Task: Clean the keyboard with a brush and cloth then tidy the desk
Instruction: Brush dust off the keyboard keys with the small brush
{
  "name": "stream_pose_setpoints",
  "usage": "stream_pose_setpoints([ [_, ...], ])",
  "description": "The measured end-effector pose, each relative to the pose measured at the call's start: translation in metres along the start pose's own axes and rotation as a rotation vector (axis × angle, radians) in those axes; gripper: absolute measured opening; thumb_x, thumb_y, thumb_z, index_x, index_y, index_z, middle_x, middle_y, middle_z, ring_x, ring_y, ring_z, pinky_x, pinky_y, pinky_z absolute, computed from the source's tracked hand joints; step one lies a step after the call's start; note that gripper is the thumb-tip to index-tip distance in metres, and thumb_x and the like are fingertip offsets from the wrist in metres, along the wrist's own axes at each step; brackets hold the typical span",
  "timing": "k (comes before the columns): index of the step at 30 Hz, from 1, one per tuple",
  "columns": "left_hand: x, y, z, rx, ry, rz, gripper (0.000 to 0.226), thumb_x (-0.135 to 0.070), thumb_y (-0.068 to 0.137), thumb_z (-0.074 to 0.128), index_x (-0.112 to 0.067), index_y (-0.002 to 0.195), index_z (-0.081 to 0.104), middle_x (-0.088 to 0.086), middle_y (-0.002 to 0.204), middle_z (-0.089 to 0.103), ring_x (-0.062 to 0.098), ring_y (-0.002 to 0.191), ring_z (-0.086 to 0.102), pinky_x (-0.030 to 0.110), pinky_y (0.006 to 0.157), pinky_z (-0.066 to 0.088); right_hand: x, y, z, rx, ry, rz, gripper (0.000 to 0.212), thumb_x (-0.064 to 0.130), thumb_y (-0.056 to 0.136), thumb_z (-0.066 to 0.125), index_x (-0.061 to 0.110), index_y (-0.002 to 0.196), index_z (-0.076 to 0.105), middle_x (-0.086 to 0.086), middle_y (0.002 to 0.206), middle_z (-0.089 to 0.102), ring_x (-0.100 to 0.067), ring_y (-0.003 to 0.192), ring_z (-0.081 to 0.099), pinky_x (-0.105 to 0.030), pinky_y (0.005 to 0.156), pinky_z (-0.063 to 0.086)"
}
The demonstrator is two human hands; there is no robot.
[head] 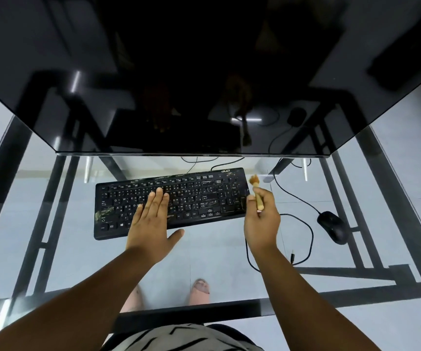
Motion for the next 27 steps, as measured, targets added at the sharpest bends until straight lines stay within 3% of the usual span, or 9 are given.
stream_pose_setpoints([
  [2, 0.006, -0.004, -0.001, -0.023, -0.011, -0.01, 0.087, -0.063, 0.092, 0.033, -0.014, 0.154, -0.004, -0.001, 0.161, -0.015, 0.015, 0.148, -0.014, 0.035, 0.12, -0.004, 0.007, -0.007, 0.008, 0.103, 0.042, -0.056, 0.014, 0.026, 0.096, 0.057, 0.021, 0.108, 0.062, 0.007, 0.082, 0.063, -0.005, 0.068, 0.054, -0.015, 0.065, 0.044],
  [4, 0.016, -0.009, -0.004, -0.05, -0.028, -0.025, 0.083, -0.062, 0.091, 0.025, -0.013, 0.155, 0.003, 0.0, 0.162, -0.007, 0.014, 0.149, -0.008, 0.036, 0.12, -0.001, 0.01, -0.017, 0.019, 0.2, 0.012, -0.096, 0.017, 0.03, 0.098, 0.053, 0.021, 0.106, 0.065, 0.006, 0.089, 0.067, -0.011, 0.076, 0.06, -0.022, 0.07, 0.048],
  [9, 0.048, -0.024, -0.013, -0.115, -0.111, -0.116, 0.069, -0.045, 0.095, 0.033, -0.012, 0.154, 0.018, 0.002, 0.163, 0.008, 0.018, 0.15, 0.004, 0.039, 0.122, 0.006, -0.002, -0.043, 0.041, 0.352, -0.133, -0.178, 0.018, 0.011, 0.097, 0.053, 0.027, 0.102, 0.06, 0.006, 0.085, 0.069, -0.019, 0.069, 0.062, -0.033, 0.061, 0.049],
  [12, 0.067, -0.03, -0.018, -0.134, -0.123, -0.163, 0.063, -0.031, 0.098, 0.042, -0.011, 0.154, 0.019, 0.005, 0.163, 0.01, 0.021, 0.15, 0.006, 0.039, 0.122, 0.005, -0.01, -0.056, 0.054, 0.434, -0.196, -0.158, 0.029, 0.018, 0.095, 0.057, 0.03, 0.121, 0.05, 0.007, 0.085, 0.069, -0.01, 0.06, 0.057, -0.022, 0.052, 0.043],
  [14, 0.078, -0.033, -0.02, -0.144, -0.129, -0.192, 0.062, -0.028, 0.098, 0.041, -0.011, 0.153, 0.019, 0.005, 0.163, 0.011, 0.022, 0.15, 0.007, 0.039, 0.122, 0.006, -0.013, -0.064, 0.062, 0.454, -0.27, -0.161, 0.037, 0.023, 0.094, 0.059, 0.029, 0.129, 0.049, 0.008, 0.093, 0.07, 0.004, 0.077, 0.058, -0.009, 0.061, 0.041],
  [16, 0.086, -0.036, -0.021, -0.151, -0.142, -0.22, 0.061, -0.027, 0.098, 0.04, -0.011, 0.153, 0.02, 0.005, 0.162, 0.012, 0.021, 0.15, 0.008, 0.039, 0.122, 0.007, -0.012, -0.077, 0.073, 0.492, -0.358, -0.21, 0.037, 0.025, 0.094, 0.059, 0.028, 0.129, 0.053, 0.006, 0.099, 0.069, 0.013, 0.089, 0.05, -0.005, 0.067, 0.038],
  [19, 0.093, -0.04, -0.023, -0.162, -0.171, -0.246, 0.059, -0.025, 0.099, 0.038, -0.011, 0.153, 0.02, 0.005, 0.162, 0.013, 0.02, 0.15, 0.008, 0.04, 0.121, 0.008, -0.009, -0.1, 0.091, 0.575, -0.438, -0.281, 0.03, 0.023, 0.092, 0.059, 0.028, 0.121, 0.06, 0.005, 0.095, 0.07, 0.001, 0.073, 0.05, -0.017, 0.062, 0.035],
  [23, 0.103, -0.04, -0.025, -0.157, -0.207, -0.246, 0.058, -0.024, 0.099, 0.037, -0.011, 0.153, 0.02, 0.004, 0.162, 0.012, 0.02, 0.15, 0.009, 0.04, 0.122, 0.012, 0.001, -0.111, 0.1, 0.62, -0.493, -0.429, 0.029, 0.014, 0.085, 0.064, 0.025, 0.111, 0.068, 0.005, 0.086, 0.07, -0.016, 0.08, 0.055, -0.029, 0.066, 0.049],
  [27, 0.114, -0.04, -0.026, -0.132, -0.235, -0.245, 0.057, -0.023, 0.1, 0.035, -0.012, 0.153, 0.018, 0.004, 0.163, 0.01, 0.021, 0.15, 0.009, 0.043, 0.12, 0.02, 0.01, -0.113, 0.109, 0.685, -0.614, -0.656, 0.029, 0.01, 0.081, 0.069, 0.024, 0.107, 0.073, 0.009, 0.084, 0.07, -0.019, 0.081, 0.053, -0.027, 0.066, 0.05],
])
Point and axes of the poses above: each hand's wrist, its own y-axis towards the middle knuckle, its own z-axis out of the palm, x = y × z, the point moved 8 cm from there along y, towards the middle knuckle
